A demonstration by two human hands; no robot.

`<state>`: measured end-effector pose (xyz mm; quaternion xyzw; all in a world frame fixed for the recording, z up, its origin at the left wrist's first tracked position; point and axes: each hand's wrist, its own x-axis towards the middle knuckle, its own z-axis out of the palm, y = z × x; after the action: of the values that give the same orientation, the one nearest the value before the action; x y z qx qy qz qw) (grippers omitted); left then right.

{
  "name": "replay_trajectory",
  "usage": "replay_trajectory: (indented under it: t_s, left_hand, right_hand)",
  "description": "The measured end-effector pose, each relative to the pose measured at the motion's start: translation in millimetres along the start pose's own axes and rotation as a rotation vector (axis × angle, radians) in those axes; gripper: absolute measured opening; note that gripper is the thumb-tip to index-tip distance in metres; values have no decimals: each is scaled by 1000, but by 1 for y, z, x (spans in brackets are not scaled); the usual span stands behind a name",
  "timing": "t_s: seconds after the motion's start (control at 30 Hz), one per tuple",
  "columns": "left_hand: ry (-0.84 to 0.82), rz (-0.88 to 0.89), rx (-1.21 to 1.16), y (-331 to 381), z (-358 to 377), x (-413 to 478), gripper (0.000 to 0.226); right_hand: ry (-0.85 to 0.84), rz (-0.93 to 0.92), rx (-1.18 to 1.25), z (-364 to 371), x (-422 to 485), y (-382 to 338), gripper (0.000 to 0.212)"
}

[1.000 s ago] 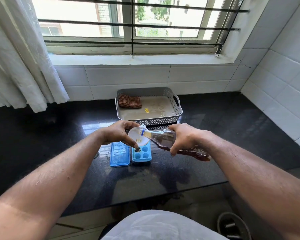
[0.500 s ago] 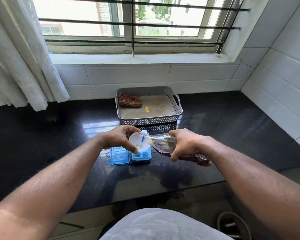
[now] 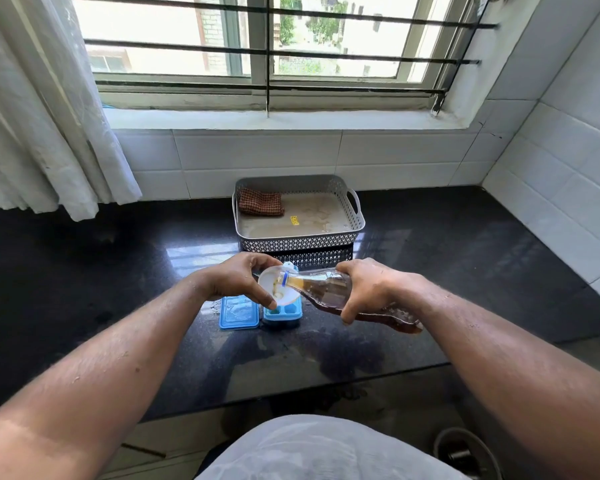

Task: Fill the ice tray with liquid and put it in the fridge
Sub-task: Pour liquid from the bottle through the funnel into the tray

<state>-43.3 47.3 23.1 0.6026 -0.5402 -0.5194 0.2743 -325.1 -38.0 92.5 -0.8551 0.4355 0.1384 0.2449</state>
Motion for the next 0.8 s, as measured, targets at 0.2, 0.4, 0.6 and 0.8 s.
replay_trajectory:
  t_s: [0.2,0.4,0.6,0.8]
  left_hand:
    - [0,-5,-1,1,-1,0,82]
    - [-10,4,11,2,0,0,76]
    - [-18,-2,20,4,-1,0,78]
    - [-19,-11,23,4,-1,-1,80]
  right_hand:
    - [5,-6,-3,-2,-1,-1,67]
    - [21,-11,-20,-1,-1,1,70]
    - [15,-17,-13,-2,-1,2,66]
    - [18,-23,-25,-1,0,2,73]
